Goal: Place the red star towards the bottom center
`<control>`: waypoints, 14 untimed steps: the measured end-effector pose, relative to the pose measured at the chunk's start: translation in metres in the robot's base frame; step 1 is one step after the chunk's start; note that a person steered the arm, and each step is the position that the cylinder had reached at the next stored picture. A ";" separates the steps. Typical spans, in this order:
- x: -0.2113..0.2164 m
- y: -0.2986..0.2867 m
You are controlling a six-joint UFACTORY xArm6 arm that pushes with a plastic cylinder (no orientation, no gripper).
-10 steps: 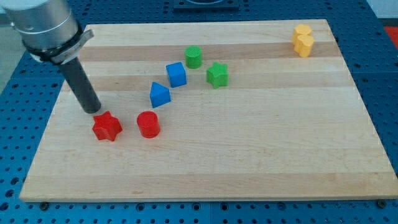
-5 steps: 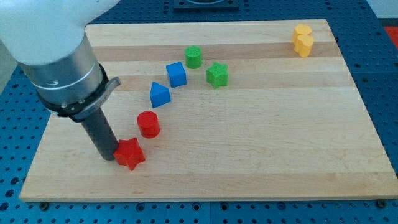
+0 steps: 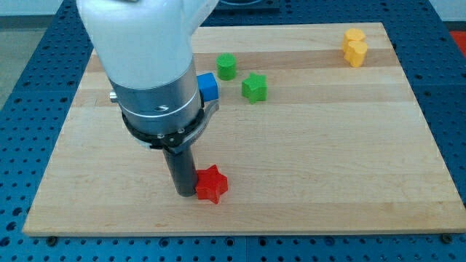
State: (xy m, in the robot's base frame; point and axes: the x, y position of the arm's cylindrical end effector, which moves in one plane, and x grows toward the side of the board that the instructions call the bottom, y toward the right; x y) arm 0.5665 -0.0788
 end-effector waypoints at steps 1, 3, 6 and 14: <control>0.000 0.021; 0.000 0.055; -0.033 0.082; -0.021 0.154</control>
